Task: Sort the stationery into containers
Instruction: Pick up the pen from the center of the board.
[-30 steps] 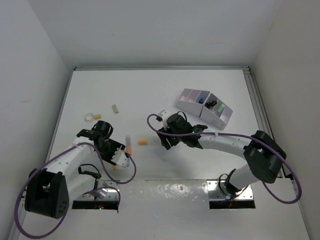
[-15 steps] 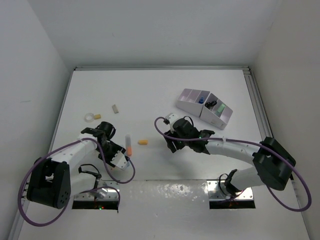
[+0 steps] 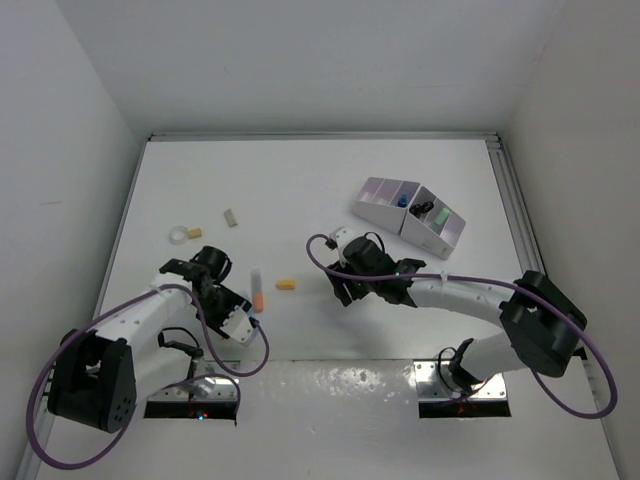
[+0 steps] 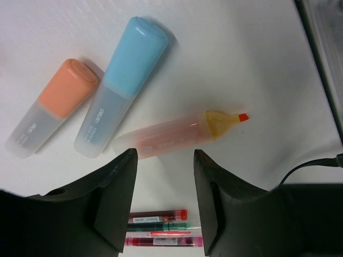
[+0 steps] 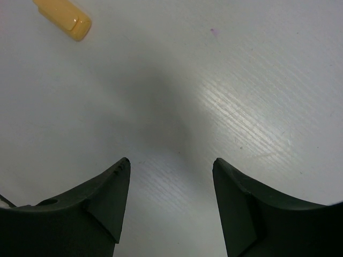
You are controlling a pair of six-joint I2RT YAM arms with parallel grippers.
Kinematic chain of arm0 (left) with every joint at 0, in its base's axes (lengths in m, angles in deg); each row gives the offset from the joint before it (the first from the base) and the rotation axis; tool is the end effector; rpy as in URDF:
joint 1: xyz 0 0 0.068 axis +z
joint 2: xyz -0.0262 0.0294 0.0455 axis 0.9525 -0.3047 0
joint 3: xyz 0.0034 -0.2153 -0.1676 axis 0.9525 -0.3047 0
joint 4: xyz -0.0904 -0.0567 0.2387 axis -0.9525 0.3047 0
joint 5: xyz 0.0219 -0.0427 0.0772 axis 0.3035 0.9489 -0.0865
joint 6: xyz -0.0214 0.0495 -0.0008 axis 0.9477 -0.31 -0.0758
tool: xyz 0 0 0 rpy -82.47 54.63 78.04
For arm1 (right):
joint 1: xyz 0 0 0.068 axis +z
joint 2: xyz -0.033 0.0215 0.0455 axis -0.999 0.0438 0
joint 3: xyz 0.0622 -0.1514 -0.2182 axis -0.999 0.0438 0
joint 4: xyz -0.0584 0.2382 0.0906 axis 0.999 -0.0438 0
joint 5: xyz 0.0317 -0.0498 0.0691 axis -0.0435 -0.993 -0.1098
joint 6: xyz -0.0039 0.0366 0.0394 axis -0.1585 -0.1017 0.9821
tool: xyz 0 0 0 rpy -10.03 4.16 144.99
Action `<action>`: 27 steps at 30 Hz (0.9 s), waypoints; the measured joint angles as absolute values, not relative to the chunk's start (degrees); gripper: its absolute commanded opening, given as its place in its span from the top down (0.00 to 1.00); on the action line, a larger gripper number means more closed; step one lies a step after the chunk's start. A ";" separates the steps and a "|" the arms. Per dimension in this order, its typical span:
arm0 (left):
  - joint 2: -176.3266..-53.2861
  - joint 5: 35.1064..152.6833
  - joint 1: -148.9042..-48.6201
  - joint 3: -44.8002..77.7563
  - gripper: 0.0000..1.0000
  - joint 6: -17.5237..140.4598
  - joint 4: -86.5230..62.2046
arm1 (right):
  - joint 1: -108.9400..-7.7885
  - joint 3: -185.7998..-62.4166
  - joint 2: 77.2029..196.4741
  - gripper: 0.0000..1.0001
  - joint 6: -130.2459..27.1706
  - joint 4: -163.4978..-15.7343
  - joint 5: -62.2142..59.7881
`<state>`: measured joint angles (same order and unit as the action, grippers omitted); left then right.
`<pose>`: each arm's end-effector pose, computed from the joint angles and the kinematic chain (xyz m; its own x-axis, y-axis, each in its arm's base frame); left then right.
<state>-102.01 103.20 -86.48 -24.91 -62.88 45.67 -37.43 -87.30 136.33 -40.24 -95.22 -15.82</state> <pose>0.1360 -0.0455 0.1620 0.6023 0.7542 -0.2615 0.7975 -0.5827 0.1561 0.1784 0.2064 0.1744 -0.6734 -0.3236 -0.6647 -0.5255 0.8419 0.1226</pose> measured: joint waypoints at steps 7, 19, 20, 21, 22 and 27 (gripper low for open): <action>-103.01 102.80 -87.29 -26.48 0.53 -63.06 45.14 | -37.43 -88.29 137.49 0.38 -40.29 -96.14 -14.79; -107.23 100.94 -92.58 -26.57 0.57 -63.45 39.81 | -37.43 -88.35 139.07 0.38 -39.89 -97.51 -13.04; -107.43 100.88 -92.88 -26.54 0.58 -63.45 39.79 | -37.43 -88.35 139.07 0.38 -39.89 -97.73 -13.04; -107.60 100.77 -92.97 -26.48 0.63 -63.45 39.85 | -37.43 -88.35 139.07 0.38 -39.89 -97.93 -13.06; -107.85 100.77 -93.04 -26.37 0.65 -63.43 39.92 | -37.43 -88.35 139.07 0.38 -39.89 -98.19 -13.08; -108.50 100.73 -93.26 -26.02 0.95 -63.56 39.88 | -37.47 -88.35 139.02 0.38 -39.92 -98.60 -13.32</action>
